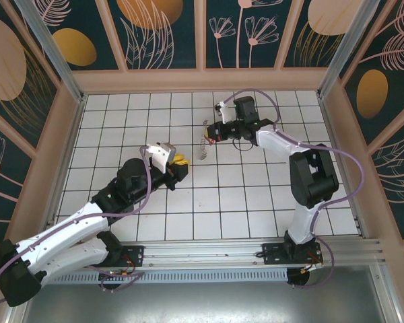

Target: Put the keys on the keyring

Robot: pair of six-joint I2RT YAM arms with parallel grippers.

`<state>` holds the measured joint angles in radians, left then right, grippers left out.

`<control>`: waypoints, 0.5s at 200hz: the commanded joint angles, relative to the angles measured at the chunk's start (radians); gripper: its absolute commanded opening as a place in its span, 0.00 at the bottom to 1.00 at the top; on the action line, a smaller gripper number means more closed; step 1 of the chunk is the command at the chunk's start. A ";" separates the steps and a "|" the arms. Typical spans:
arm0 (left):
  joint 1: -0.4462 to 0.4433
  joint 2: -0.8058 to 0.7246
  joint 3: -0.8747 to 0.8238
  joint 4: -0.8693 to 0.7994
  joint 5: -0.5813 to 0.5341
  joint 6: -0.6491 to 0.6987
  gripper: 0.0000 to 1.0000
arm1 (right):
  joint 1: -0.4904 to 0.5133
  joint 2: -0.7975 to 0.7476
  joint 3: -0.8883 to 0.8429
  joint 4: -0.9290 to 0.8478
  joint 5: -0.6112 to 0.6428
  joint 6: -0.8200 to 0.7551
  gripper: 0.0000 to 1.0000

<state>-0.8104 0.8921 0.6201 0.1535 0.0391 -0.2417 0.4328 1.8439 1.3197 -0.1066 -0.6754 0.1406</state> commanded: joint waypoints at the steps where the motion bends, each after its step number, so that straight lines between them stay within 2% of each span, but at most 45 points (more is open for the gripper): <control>1: 0.003 -0.004 -0.014 0.021 -0.017 -0.019 0.30 | -0.001 0.008 -0.022 0.073 -0.030 0.017 0.00; 100: 0.003 0.093 0.016 0.072 0.037 -0.022 0.31 | -0.044 -0.095 -0.305 0.154 -0.006 0.058 0.00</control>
<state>-0.8104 0.9695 0.6147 0.1757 0.0498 -0.2424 0.4034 1.8236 1.0622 -0.0174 -0.6819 0.1745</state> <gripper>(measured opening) 0.314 0.059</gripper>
